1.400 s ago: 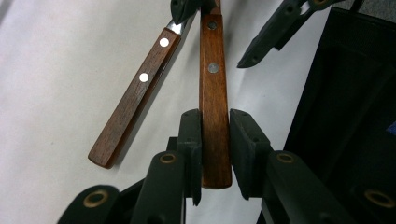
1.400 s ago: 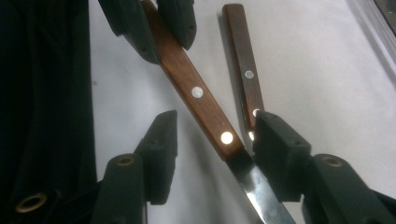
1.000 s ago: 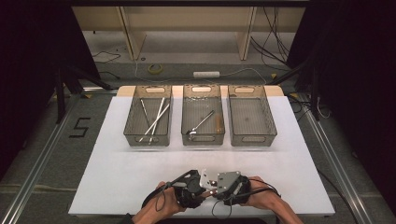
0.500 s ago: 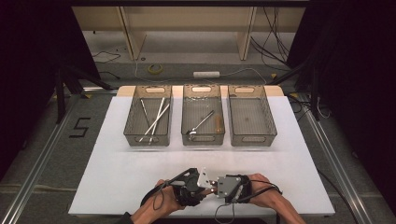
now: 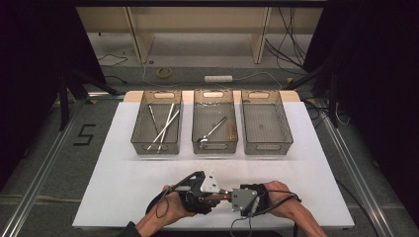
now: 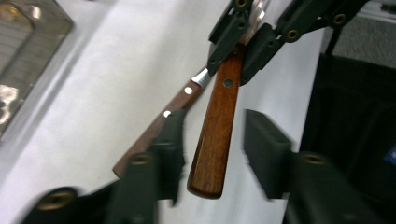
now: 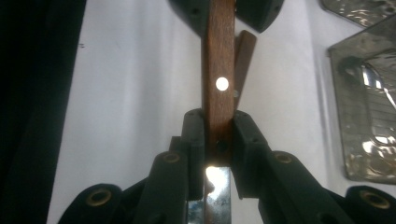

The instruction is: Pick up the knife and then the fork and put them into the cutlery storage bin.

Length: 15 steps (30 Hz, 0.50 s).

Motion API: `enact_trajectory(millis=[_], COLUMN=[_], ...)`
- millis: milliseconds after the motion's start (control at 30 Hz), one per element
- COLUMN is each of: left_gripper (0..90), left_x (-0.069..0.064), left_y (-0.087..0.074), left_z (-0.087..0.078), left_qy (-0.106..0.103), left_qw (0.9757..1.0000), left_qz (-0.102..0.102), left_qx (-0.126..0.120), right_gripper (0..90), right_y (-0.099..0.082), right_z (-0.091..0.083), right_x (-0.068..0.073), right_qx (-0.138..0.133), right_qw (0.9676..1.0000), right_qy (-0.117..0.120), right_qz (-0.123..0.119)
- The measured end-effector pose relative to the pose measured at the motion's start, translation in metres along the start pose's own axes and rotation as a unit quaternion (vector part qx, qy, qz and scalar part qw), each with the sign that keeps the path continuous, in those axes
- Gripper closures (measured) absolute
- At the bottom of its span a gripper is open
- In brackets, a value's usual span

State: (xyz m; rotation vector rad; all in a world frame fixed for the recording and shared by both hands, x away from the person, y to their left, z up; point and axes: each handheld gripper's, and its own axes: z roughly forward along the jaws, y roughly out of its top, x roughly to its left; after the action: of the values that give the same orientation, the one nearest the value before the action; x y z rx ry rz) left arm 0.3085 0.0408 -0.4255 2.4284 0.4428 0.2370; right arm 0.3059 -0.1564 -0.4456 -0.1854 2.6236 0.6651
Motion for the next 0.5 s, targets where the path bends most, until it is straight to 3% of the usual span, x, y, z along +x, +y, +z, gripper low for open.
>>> enact_trajectory(millis=[133,267,367,500], left_gripper=[40.2,36.4,33.6,30.1], left_x=[0.006,0.014,0.02,0.024], left_y=[-0.002,-0.007,-0.013,-0.022], left_z=[-0.007,-0.017,-0.023,-0.028], left_qy=[0.007,0.011,0.013,0.011], left_qw=[0.9995,0.9973,0.995,0.9928], left_qz=[-0.016,-0.04,-0.056,-0.067], left_qx=[-0.027,-0.06,-0.082,-0.099], right_gripper=[77.9,77.8,77.8,77.8], right_y=[-0.003,-0.007,-0.009,-0.013], right_z=[-0.003,-0.008,-0.013,-0.019], right_x=[-0.003,-0.006,-0.01,-0.017], right_qx=[0.003,0.003,0.0,-0.006], right_qw=[0.9999,0.9997,0.9994,0.9974], right_qy=[-0.011,-0.02,-0.025,-0.043], right_qz=[0.01,0.01,0.022,0.058])
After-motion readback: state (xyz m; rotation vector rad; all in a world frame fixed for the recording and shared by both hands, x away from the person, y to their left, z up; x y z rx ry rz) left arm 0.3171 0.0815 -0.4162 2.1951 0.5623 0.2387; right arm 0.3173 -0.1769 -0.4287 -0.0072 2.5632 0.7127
